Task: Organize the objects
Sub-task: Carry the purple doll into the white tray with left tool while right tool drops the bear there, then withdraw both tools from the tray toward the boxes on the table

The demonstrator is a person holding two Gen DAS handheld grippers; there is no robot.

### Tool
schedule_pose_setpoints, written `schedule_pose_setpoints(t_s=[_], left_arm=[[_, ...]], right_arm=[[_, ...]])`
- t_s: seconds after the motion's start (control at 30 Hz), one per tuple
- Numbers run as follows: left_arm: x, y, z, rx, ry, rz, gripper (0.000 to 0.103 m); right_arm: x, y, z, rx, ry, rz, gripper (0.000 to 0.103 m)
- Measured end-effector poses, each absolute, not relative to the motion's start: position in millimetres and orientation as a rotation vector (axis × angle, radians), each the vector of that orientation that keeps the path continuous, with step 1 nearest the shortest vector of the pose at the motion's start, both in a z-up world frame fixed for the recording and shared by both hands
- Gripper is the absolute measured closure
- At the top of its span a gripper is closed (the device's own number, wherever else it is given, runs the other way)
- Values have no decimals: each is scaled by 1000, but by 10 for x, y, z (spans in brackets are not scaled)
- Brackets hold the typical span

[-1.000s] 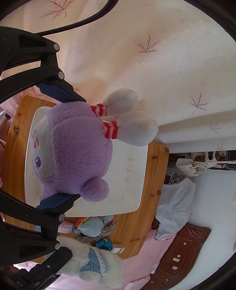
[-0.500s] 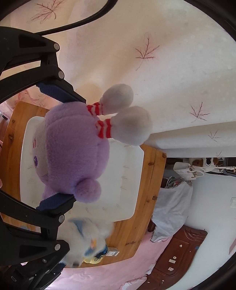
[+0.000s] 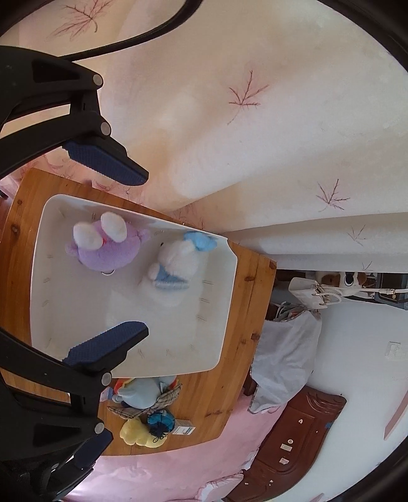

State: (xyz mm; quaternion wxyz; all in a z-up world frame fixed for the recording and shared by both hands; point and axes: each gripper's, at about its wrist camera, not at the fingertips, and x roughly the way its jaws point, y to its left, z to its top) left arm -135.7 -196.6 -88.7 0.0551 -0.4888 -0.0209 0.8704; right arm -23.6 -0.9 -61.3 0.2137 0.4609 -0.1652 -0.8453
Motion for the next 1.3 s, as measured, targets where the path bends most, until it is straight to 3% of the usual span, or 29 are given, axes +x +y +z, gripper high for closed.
schedule_pose_setpoints(t_s=[0.53, 0.93, 1.3], left_arm=[[-1103, -1572, -654, -1256, -48, 2682, 13], [-963, -1096, -720, -1304, -147, 2620, 13], [-643, -720, -885, -1379, -158, 2549, 13]], right_arm=[[-22, 520, -336, 1204, -379, -2432, 22], [-16, 1061, -285, 1174, -344, -2419, 22], [-272, 1470, -583, 1294, -373, -2309, 22]])
